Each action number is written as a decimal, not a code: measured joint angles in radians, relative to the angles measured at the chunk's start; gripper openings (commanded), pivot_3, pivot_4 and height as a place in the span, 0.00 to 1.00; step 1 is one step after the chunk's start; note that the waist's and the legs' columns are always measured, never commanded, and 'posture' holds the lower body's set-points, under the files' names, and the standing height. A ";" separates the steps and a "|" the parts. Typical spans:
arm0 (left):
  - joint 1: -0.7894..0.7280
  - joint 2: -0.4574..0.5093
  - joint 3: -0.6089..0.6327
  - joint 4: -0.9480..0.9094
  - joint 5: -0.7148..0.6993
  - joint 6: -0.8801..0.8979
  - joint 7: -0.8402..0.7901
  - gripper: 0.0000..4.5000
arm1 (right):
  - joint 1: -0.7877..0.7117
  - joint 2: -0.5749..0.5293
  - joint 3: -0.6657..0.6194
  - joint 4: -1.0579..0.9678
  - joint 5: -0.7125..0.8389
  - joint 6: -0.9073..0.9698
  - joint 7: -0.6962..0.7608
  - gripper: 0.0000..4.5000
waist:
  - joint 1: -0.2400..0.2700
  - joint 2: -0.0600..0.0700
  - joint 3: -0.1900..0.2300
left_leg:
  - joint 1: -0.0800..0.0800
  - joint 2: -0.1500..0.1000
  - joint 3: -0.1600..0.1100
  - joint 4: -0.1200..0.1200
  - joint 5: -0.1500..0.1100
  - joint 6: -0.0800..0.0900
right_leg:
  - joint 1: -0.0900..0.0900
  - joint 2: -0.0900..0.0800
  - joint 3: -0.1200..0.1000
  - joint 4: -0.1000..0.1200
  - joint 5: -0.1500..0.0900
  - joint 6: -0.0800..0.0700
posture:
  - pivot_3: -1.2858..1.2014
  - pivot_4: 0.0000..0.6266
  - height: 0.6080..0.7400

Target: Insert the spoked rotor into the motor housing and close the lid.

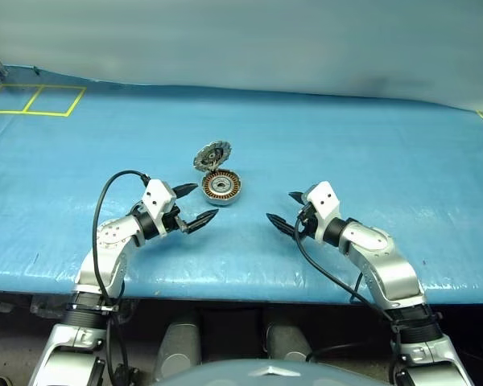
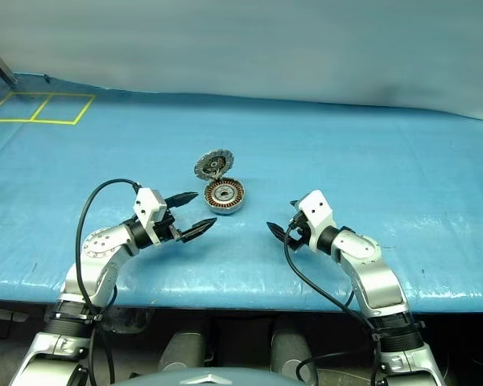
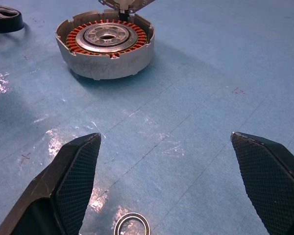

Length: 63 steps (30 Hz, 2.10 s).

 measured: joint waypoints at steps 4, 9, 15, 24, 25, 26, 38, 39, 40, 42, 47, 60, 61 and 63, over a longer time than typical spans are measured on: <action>0.000 0.000 0.000 0.000 0.000 0.000 -0.007 1.00 | 0.000 0.000 0.000 0.000 0.001 0.000 0.001 1.00 | 0.000 0.000 0.000 | 0.000 0.000 0.000 0.000 0.000 0.000 | 0.000 0.000 0.000 0.000 0.000 0.000 | 0.52 0.24 1.00; 0.000 0.000 0.000 0.000 0.000 0.000 -0.007 1.00 | 0.000 0.000 0.001 0.000 0.008 0.000 0.018 1.00 | 0.000 0.000 0.000 | 0.000 0.000 0.000 0.000 0.000 0.000 | 0.000 0.000 0.000 0.000 0.000 0.000 | 0.52 0.24 1.00; 0.000 0.000 0.000 0.000 0.001 0.000 -0.007 1.00 | 0.000 0.000 0.001 0.000 0.011 0.001 0.022 1.00 | 0.000 0.000 0.000 | 0.000 0.000 0.000 0.000 0.000 0.000 | 0.000 0.000 0.000 0.000 0.000 0.000 | 0.52 0.24 1.00; 0.000 0.000 0.000 0.000 0.002 0.001 -0.002 1.00 | 0.000 0.000 0.002 0.000 0.014 0.001 0.036 1.00 | 0.000 0.000 0.000 | 0.000 0.000 0.000 0.000 0.000 0.000 | 0.000 0.000 0.000 0.000 0.000 0.000 | 0.52 0.24 1.00; 0.000 0.000 0.000 0.000 0.003 0.004 0.002 1.00 | 0.000 0.000 0.002 0.000 0.014 0.002 0.037 1.00 | 0.000 0.000 0.000 | 0.000 0.000 0.000 0.000 0.000 0.000 | 0.000 0.000 0.000 0.000 0.000 0.000 | 0.52 0.24 1.00; 0.000 0.000 0.000 0.000 0.003 0.012 0.009 1.00 | 0.000 0.000 0.002 0.000 0.014 0.002 0.037 1.00 | 0.000 0.000 0.000 | 0.000 0.000 0.000 0.000 0.000 0.000 | 0.000 0.000 0.000 0.000 0.000 0.000 | 0.52 0.24 1.00; -0.009 0.015 0.000 -0.006 0.005 0.091 0.013 1.00 | 0.006 -0.001 0.007 -0.006 0.014 0.004 0.039 1.00 | 0.000 0.000 0.000 | 0.000 0.000 0.000 0.000 0.000 0.000 | 0.000 0.000 0.000 0.000 0.000 0.000 | 0.52 0.24 1.00; -0.009 0.017 0.000 -0.009 0.005 0.096 0.012 1.00 | 0.006 -0.001 0.007 -0.006 0.014 0.004 0.039 1.00 | 0.000 0.000 0.000 | 0.000 0.000 0.000 0.000 0.000 0.000 | 0.000 0.000 0.000 0.000 0.000 0.000 | 0.52 0.24 1.00; -0.011 0.019 0.000 -0.011 0.005 0.102 0.011 1.00 | 0.007 -0.001 0.008 -0.006 0.014 0.005 0.039 1.00 | 0.000 0.000 0.000 | 0.000 0.000 0.000 0.000 0.000 0.000 | 0.000 0.000 0.000 0.000 0.000 0.000 | 0.52 0.24 1.00; -0.021 0.029 -0.006 -0.012 0.011 0.109 0.006 1.00 | 0.007 -0.001 0.010 -0.006 0.014 0.005 0.039 1.00 | 0.000 0.000 0.000 | 0.000 0.000 0.000 0.000 0.000 0.000 | 0.000 0.000 0.000 0.000 0.000 0.000 | 0.52 0.24 1.00; -0.106 0.099 -0.039 -0.011 0.028 0.128 -0.057 1.00 | 0.008 -0.003 0.012 -0.014 0.014 0.015 0.038 1.00 | 0.001 0.000 0.000 | 0.000 0.000 0.000 0.000 0.000 0.000 | 0.000 0.000 0.000 0.000 0.000 0.000 | 0.52 0.24 1.00; -0.688 0.305 -0.427 0.194 0.410 -0.059 -0.512 1.00 | -0.046 -0.009 0.038 -0.001 0.006 0.013 0.050 1.00 | -0.001 -0.001 0.001 | -0.004 0.000 0.000 -0.001 0.000 0.000 | -0.004 0.001 0.000 0.000 -0.001 0.000 | 0.52 0.24 1.00; -0.708 0.306 -0.454 0.211 0.430 -0.081 -0.551 1.00 | -0.047 -0.013 0.041 -0.001 0.005 0.013 0.054 1.00 | -0.002 -0.001 0.001 | -0.005 0.000 0.000 -0.001 0.000 0.000 | -0.004 0.001 0.000 0.000 -0.001 0.000 | 0.52 0.24 1.00; -0.733 0.304 -0.497 0.243 0.468 -0.117 -0.602 1.00 | -0.050 -0.020 0.043 -0.002 0.005 0.015 0.061 1.00 | -0.002 -0.001 0.001 | -0.006 0.000 -0.001 -0.001 0.000 0.001 | -0.005 0.001 0.000 0.000 -0.001 0.000 | 0.52 0.24 1.00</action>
